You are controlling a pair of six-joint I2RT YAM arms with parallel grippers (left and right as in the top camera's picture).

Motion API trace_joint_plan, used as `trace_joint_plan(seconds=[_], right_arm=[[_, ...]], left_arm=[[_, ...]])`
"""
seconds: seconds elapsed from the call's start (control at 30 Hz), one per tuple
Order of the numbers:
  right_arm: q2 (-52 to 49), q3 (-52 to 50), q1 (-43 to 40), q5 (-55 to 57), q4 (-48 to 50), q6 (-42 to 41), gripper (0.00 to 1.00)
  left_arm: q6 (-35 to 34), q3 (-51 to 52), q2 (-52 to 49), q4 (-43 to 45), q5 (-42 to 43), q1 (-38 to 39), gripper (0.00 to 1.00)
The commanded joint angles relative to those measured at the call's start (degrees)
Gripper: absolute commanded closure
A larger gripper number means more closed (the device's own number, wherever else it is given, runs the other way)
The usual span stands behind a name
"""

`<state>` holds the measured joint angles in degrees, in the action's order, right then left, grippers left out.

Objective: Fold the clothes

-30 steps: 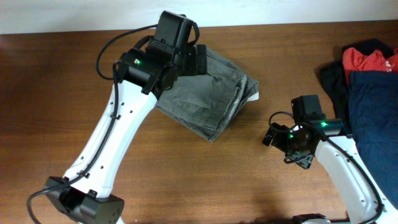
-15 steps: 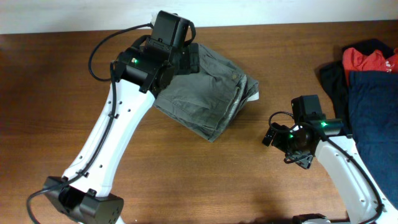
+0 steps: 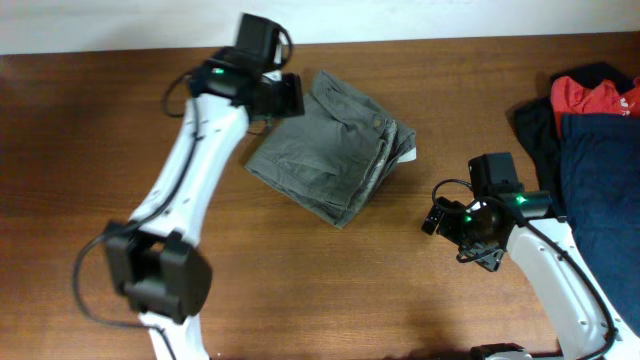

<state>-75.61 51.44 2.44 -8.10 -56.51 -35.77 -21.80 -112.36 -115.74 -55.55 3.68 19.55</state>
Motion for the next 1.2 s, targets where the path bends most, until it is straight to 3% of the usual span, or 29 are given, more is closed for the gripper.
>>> trace_joint_plan(seconds=[0.0,0.1,0.5,0.57,0.63,0.67,0.77,0.83,0.93,1.13,1.17], right_arm=[[-0.02,-0.15,-0.22,-0.31,0.04,-0.31,0.01],[-0.02,-0.15,-0.22,-0.31,0.04,-0.31,0.01],[-0.02,-0.15,-0.22,-0.31,0.04,-0.31,0.01],[-0.02,-0.15,-0.22,-0.31,0.04,-0.31,0.02],[-0.02,-0.15,-0.22,-0.31,0.04,-0.31,0.01],[-0.02,-0.15,-0.22,-0.31,0.04,-0.31,0.01],[-0.02,-0.15,-0.22,-0.31,0.04,-0.31,0.01],[-0.02,-0.15,-0.22,-0.31,0.04,-0.31,0.01],[-0.02,-0.15,-0.22,-0.31,0.04,-0.31,0.01],[-0.02,-0.15,-0.22,-0.31,0.04,-0.31,0.01],[-0.02,-0.15,-0.22,-0.31,0.04,-0.31,0.01]], left_arm=[[0.02,-0.28,-5.84,1.46,4.55,1.33,0.63],[0.04,-0.28,-8.76,2.19,6.05,2.03,0.74],[3.91,-0.28,-14.64,4.07,5.05,7.45,0.69],[3.93,-0.33,-14.64,4.11,2.49,7.13,0.60],[6.23,-0.92,-14.45,4.09,2.54,6.12,0.34],[8.28,-1.14,-14.45,4.09,2.51,5.46,0.27],[12.28,-1.16,-14.51,3.32,2.16,3.08,0.21],[16.11,-1.14,-14.82,2.38,3.58,0.92,0.34],[20.92,-1.14,-14.88,1.95,4.46,-0.46,0.45],[24.94,-1.14,-16.13,3.74,4.44,-0.17,0.91],[25.16,-1.14,-16.79,4.07,4.42,-0.22,0.93]])
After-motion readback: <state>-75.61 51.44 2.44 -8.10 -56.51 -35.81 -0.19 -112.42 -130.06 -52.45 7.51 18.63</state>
